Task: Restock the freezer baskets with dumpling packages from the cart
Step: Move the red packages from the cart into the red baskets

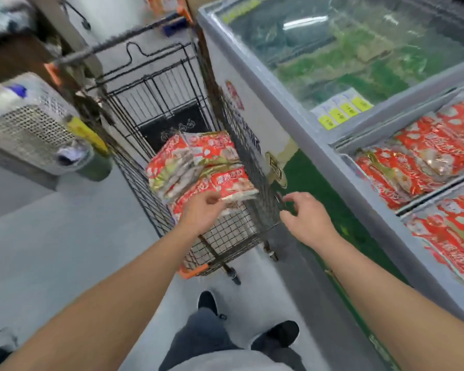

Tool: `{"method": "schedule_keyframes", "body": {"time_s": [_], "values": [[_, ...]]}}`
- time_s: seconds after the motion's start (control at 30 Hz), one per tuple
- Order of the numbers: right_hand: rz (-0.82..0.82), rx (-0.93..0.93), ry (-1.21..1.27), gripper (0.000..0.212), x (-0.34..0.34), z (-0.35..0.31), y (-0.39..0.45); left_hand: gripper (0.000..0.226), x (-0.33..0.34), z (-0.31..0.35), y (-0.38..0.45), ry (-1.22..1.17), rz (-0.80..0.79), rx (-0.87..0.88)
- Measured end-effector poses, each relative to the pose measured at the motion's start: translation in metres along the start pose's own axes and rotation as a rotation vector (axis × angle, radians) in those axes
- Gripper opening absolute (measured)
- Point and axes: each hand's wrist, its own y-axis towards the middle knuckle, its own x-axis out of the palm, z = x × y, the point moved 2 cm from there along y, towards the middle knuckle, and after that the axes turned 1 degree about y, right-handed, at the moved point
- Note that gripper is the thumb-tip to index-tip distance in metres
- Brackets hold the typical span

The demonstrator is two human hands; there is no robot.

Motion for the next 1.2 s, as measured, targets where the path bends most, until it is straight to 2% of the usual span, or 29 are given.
{"method": "schedule_keyframes", "body": {"time_s": [0.13,0.37,0.7,1.0,1.2], "values": [[-0.082,-0.031,-0.046,0.04,0.039,-0.043,0.031,0.035,-0.034,-0.055,0.019,-0.069,0.028,-0.094],[-0.194,0.09,-0.09,0.039,0.119,-0.095,0.102,0.036,-0.071,-0.127,0.098,-0.226,-0.013,-0.244],[-0.324,0.232,-0.141,0.042,0.195,-0.111,0.195,0.044,-0.045,-0.178,0.183,-0.325,-0.172,-0.362],[-0.435,0.279,-0.146,0.043,0.26,-0.079,0.283,0.046,-0.004,-0.22,0.227,-0.439,-0.066,-0.593],[-0.325,0.42,0.028,0.032,0.299,-0.056,0.324,0.047,0.023,-0.235,0.246,-0.468,0.079,-0.755]]}}
